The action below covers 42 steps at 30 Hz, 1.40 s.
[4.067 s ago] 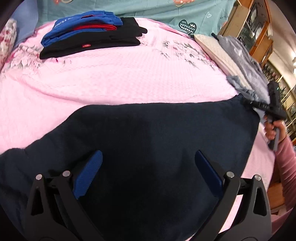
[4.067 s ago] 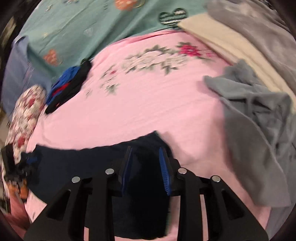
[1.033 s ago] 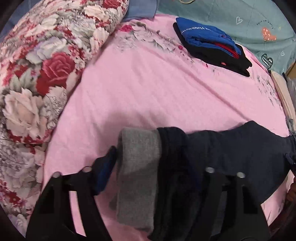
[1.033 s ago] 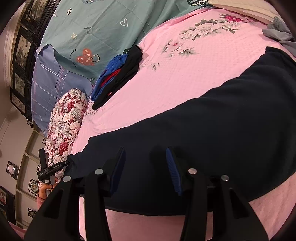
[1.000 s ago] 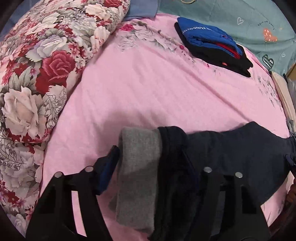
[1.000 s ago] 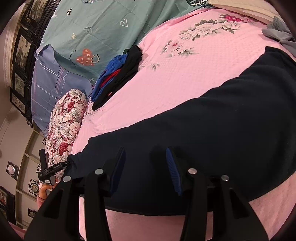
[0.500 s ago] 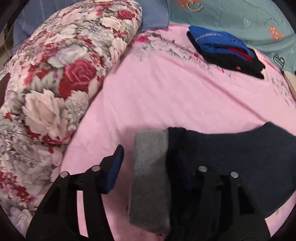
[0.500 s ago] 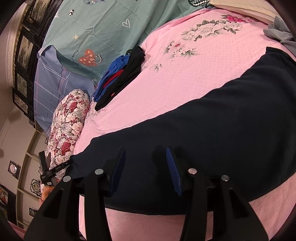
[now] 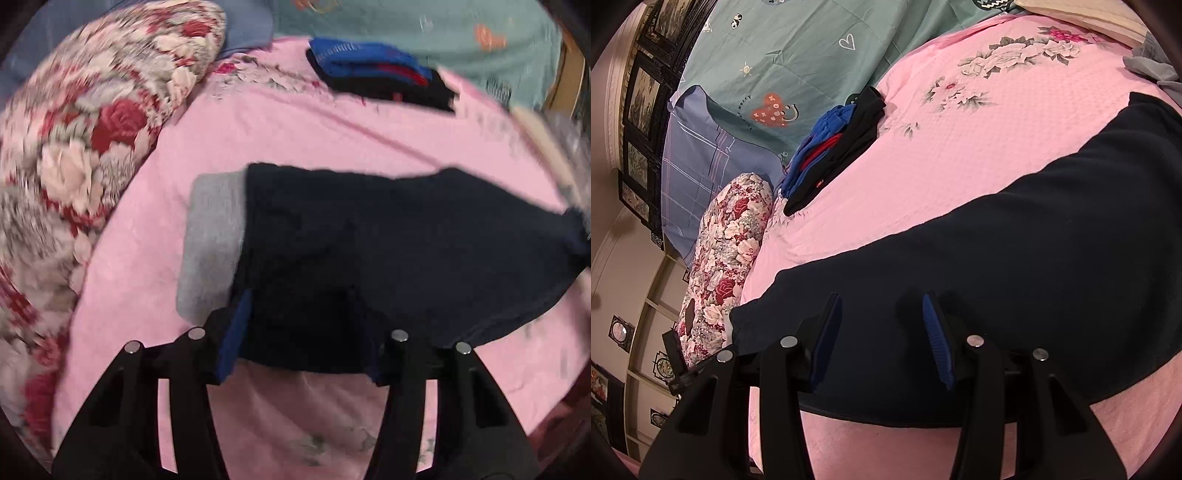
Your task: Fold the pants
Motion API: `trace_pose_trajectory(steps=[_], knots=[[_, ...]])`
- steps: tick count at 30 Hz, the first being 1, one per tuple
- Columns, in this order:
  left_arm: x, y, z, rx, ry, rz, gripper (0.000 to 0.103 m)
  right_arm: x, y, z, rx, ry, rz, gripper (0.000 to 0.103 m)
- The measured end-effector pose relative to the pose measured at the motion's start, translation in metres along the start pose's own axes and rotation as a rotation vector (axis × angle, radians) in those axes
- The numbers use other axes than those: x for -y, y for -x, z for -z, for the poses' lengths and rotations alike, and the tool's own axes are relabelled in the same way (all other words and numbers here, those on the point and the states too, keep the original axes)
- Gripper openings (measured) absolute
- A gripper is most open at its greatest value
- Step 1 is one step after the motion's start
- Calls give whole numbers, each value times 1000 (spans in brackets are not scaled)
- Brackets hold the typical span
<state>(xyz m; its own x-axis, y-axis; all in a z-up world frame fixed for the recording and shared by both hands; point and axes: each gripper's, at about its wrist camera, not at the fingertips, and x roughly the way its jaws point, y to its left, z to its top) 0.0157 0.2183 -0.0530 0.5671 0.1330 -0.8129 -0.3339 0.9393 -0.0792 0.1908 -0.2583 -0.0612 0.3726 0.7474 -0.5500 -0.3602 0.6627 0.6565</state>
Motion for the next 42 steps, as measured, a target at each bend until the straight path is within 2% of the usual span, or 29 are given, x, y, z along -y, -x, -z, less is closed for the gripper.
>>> trace_pose_trajectory(steps=[1,3,5,6,7,8,10,12,13,16,17,20,21,23,24,26,28,29,30,31,32,33,34,36,37,38,39,41,42], knots=[[-4,4,-3,-3,35,-12,37,0,0,0,2,2,-3,47],[-3,12,-10,-11,51,-48,33,-1,1,0,5,5,-10,47],[9,27,-24,31,37,-124,49,-1,0,0,2,8,-10,47],[21,39,-31,92,20,-126,68,-2,0,1,1,11,-10,47],[33,46,-35,131,8,-89,75,-2,0,1,2,13,-10,47],[48,51,-40,158,-13,-22,77,-2,1,1,4,14,-12,47],[85,47,-49,171,-81,118,88,-2,2,1,6,12,-14,47],[114,29,-51,147,-138,180,90,-1,2,1,6,7,-12,47],[127,12,-51,107,-151,193,90,0,2,2,5,3,-8,47],[134,-37,-40,-38,-117,161,89,6,4,1,20,-36,21,47],[132,-50,-32,-80,-103,109,89,9,6,1,31,-52,30,47],[131,-45,-17,-45,-149,10,91,15,16,-1,98,-93,62,47],[129,-40,-14,-46,-130,-3,90,11,18,-2,106,-79,64,47],[134,-32,-13,-55,-78,-18,90,-9,16,-2,92,31,25,47],[147,-28,-13,-61,-73,34,90,-22,12,-1,70,101,4,48],[180,-21,-16,-58,-97,224,90,-39,3,2,33,185,-15,50],[219,-27,-12,-108,-144,394,92,-37,-8,0,-30,183,-6,51],[238,-33,-7,-140,-191,410,93,-28,-12,-2,-57,148,-4,51],[246,-33,-4,-115,-227,361,96,-11,-16,-6,-92,80,13,51],[259,-34,2,-103,-298,296,97,5,-15,-10,-111,24,3,42],[265,-34,6,-100,-341,272,97,19,-11,-15,-113,-19,-45,39],[267,-34,9,-104,-370,263,98,36,2,-26,-87,-53,-19,39],[266,-33,11,-101,-373,266,98,46,13,-33,-47,-57,57,40],[259,-31,13,-95,-368,288,98,73,44,-51,97,-79,289,40],[257,-31,12,-94,-362,295,98,88,55,-57,142,-134,322,39],[254,-31,11,-93,-352,303,98,101,64,-62,165,-212,290,37],[255,-32,7,-96,-344,303,98,102,66,-65,163,-245,270,40],[264,-34,-6,-118,-319,324,98,85,62,-71,157,-186,263,46],[269,-33,-14,-118,-307,376,98,71,54,-74,144,-113,215,47]])
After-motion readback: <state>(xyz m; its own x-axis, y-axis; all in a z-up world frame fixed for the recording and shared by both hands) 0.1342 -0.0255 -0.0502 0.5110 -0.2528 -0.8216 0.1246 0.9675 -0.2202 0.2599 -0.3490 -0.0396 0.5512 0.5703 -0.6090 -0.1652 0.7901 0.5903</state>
